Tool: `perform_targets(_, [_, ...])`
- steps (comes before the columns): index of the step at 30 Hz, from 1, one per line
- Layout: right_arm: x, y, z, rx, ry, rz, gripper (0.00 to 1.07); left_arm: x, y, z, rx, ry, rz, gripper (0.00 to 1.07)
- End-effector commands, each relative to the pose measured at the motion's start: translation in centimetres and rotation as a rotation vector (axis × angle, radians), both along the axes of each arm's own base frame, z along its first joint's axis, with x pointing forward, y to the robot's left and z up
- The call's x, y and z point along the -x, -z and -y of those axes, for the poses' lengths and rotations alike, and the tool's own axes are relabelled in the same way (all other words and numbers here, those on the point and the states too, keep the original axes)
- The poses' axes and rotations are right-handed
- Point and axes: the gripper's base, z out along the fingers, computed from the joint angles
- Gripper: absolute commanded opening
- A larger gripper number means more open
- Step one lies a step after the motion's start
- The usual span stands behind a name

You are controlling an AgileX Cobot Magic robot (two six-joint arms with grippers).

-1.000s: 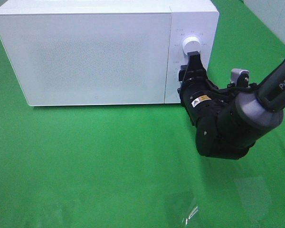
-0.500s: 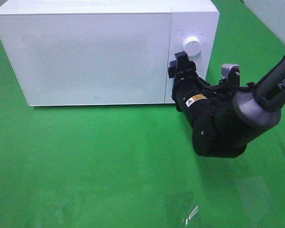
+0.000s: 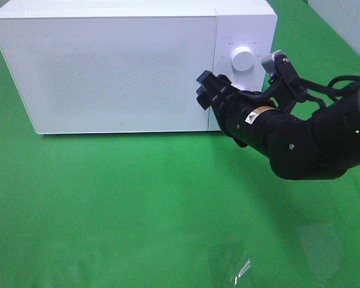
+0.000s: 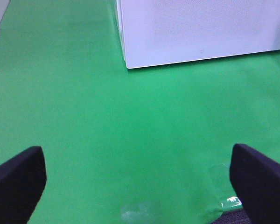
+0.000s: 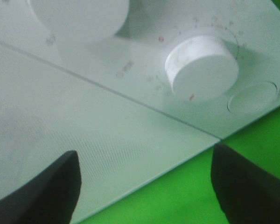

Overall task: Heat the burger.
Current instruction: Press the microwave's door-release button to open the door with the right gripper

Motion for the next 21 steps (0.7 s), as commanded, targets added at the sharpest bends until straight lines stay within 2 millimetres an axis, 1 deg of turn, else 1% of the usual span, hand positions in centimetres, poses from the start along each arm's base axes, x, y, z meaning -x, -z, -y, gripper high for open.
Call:
perform_targets(1, [1.3,-1.3,0.0,0.2,-0.162,-0.067,0.74,0.2,0.0,0.0,0.005,-0.005,0.026,1.0])
perform_targets(2, [1.3,-1.3,0.0,0.2,-0.162,-0.067,0.74,0.2,0.0,0.0,0.005,-0.005,0.026,1.0])
perform_targets(3, [1.8,-1.9,0.0,0.277,-0.225,-0.083,0.74,0.2,0.0,0.0,0.005,-0.005,0.026,1.0])
perform_targets(4, [1.8,-1.9,0.0,0.277,-0.225,-0.083,0.74,0.2,0.0,0.0,0.005,-0.005,0.026,1.0])
perform_targets(5, [2.3,-2.5,0.1,0.36,-0.291,-0.083,0.74,0.2,0.0,0.0,0.005,-0.005,0.026,1.0])
perform_targets(6, [2.3,-2.5,0.1,0.36,-0.291,-0.083,0.74,0.2,0.0,0.0,0.005,-0.005,0.026,1.0])
perform_targets(7, [2.9,-3.2,0.2,0.431,-0.353,-0.088,0.74,0.2,0.0,0.0,0.005,-0.005,0.026,1.0])
perform_targets(8, [2.9,-3.2,0.2,0.431,-0.353,-0.088,0.74,0.2,0.0,0.0,0.005,-0.005,0.026,1.0])
perform_targets(10, [4.1,-4.3,0.3,0.579,-0.499,-0.079,0.74,0.2,0.0,0.0,0.005,-0.005,0.026,1.0])
perform_targets(11, [4.1,-4.3,0.3,0.579,-0.499,-0.079,0.74,0.2,0.0,0.0,0.005,-0.005,0.026,1.0])
perform_targets(12, [4.8,-4.9,0.5,0.646,-0.573,-0.076,0.74,0.2,0.0,0.0,0.005,-0.005,0.026,1.0])
perform_targets(15, [5.1,-5.2,0.6,0.67,-0.602,-0.08,0.74,0.2,0.0,0.0,0.005,-0.005,0.026,1.0])
perform_targets(17, [5.7,-6.6,2.4,0.759,-0.642,-0.114,0.74,0.2,0.0,0.0,0.005,-0.005,0.026,1.0])
perform_targets(18, [5.7,-6.6,2.4,0.759,-0.642,-0.114,0.74,0.2,0.0,0.0,0.005,-0.005,0.026,1.0])
perform_targets(19, [5.8,-7.3,3.6,0.789,-0.632,-0.131,0.74,0.2,0.0,0.0,0.005,-0.005,0.026,1.0])
perform_targets(20, [5.8,-7.3,3.6,0.789,-0.632,-0.131,0.74,0.2,0.0,0.0,0.005,-0.005,0.026,1.0])
perform_targets(21, [6.0,-8.0,4.2,0.804,-0.627,-0.131,0.74,0.2,0.0,0.0,0.005,-0.005,0.026,1.0])
